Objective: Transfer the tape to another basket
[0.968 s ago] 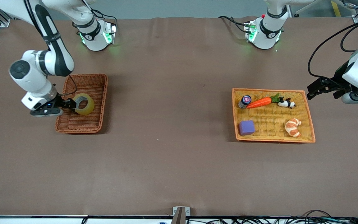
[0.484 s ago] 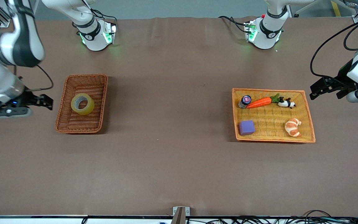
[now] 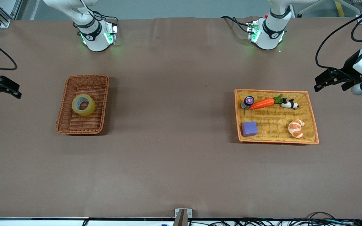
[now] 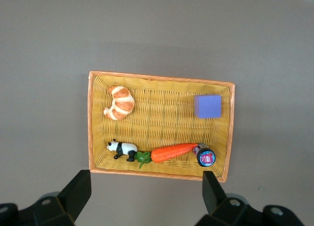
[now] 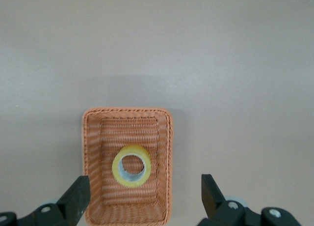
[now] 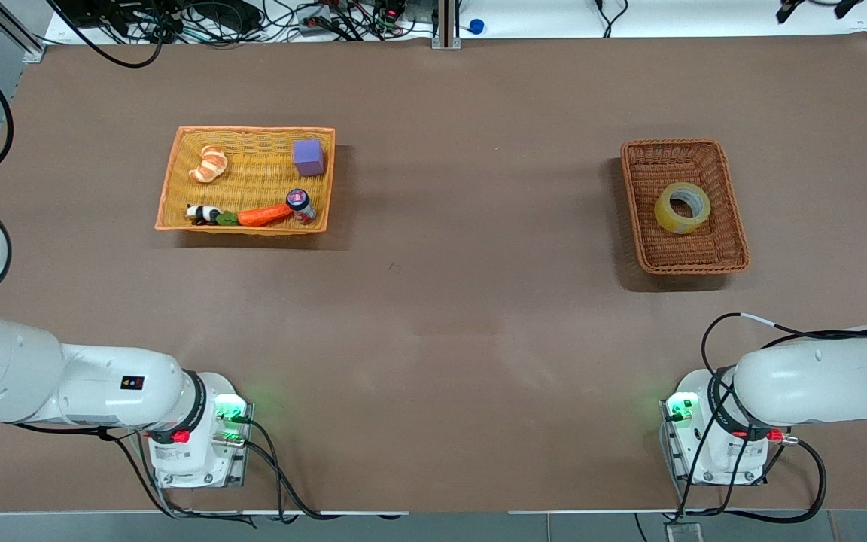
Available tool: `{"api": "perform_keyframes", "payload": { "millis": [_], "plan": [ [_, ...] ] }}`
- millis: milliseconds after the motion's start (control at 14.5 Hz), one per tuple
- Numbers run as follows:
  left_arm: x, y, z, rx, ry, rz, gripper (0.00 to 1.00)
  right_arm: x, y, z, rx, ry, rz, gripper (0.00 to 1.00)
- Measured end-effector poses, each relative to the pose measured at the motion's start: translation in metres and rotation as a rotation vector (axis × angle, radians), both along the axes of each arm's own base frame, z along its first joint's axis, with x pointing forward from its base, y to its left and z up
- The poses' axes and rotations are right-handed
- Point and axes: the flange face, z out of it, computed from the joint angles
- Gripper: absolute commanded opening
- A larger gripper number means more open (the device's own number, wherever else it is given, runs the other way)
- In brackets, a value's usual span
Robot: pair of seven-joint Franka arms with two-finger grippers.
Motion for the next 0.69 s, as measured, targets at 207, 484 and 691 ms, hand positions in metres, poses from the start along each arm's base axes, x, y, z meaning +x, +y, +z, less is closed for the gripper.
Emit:
{"api": "perform_keyframes", "payload": {
  "millis": [207,484,691],
  "plan": [
    [0.000,-0.002,-0.001,0.001,0.002,-0.004,1.00,-0.012,0.011,0.026,0.010,-0.017,-0.037,1.00],
    [0.002,-0.002,-0.004,0.003,0.006,-0.004,1.00,-0.014,0.024,0.031,0.013,-0.028,-0.031,1.00],
    [0.002,-0.002,-0.005,0.003,0.008,-0.004,1.00,-0.014,0.027,0.029,0.013,-0.027,-0.026,1.00]
  ]
}}
